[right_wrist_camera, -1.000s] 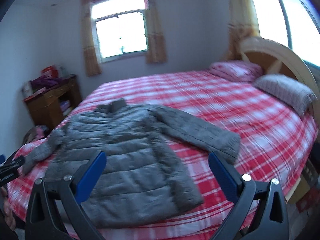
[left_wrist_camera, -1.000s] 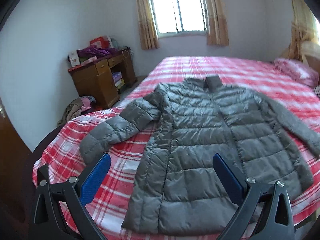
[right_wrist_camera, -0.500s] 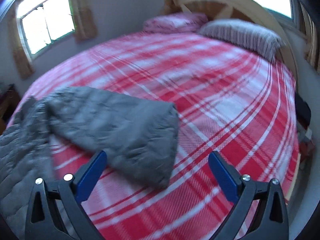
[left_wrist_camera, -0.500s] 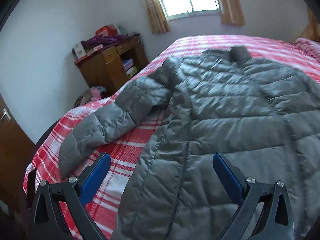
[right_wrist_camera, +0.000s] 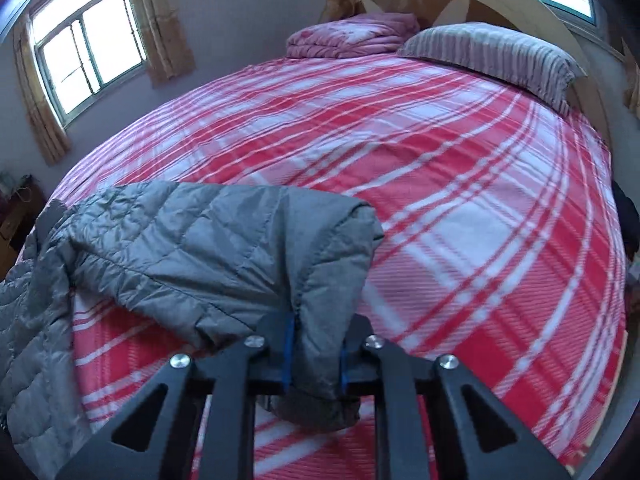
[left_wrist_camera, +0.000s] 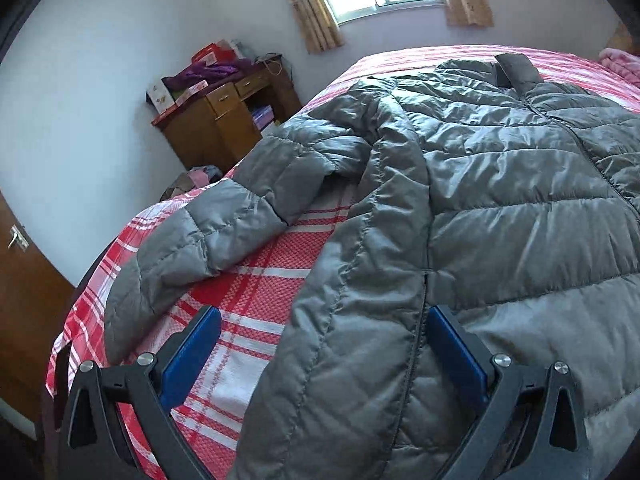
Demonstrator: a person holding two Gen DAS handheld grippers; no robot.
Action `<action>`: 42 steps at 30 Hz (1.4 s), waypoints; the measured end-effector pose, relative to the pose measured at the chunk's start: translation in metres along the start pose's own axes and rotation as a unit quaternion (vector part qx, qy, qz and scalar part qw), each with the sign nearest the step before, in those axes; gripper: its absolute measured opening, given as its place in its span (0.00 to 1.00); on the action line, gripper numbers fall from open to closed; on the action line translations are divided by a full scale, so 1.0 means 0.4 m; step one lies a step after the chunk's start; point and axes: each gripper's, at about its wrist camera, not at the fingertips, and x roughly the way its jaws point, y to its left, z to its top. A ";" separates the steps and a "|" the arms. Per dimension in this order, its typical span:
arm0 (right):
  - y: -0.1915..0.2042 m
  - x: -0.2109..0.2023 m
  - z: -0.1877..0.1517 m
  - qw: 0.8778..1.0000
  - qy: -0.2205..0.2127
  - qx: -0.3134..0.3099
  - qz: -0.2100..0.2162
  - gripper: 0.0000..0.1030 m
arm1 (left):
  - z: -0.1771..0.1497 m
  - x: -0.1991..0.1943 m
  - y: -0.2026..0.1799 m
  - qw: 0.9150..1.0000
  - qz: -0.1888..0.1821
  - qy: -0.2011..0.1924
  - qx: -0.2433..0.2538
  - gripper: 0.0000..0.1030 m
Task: Fold large clothes
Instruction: 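Grasp the jacket's sleeve cuff with the right gripper, then lift the sleeve and fold it across the jacket body with the right gripper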
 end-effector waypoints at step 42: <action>1.044 -0.165 -0.353 0.888 -0.062 -0.418 0.179 0.58 | 0.230 0.091 0.164 0.998 0.009 0.022 -0.060 0.99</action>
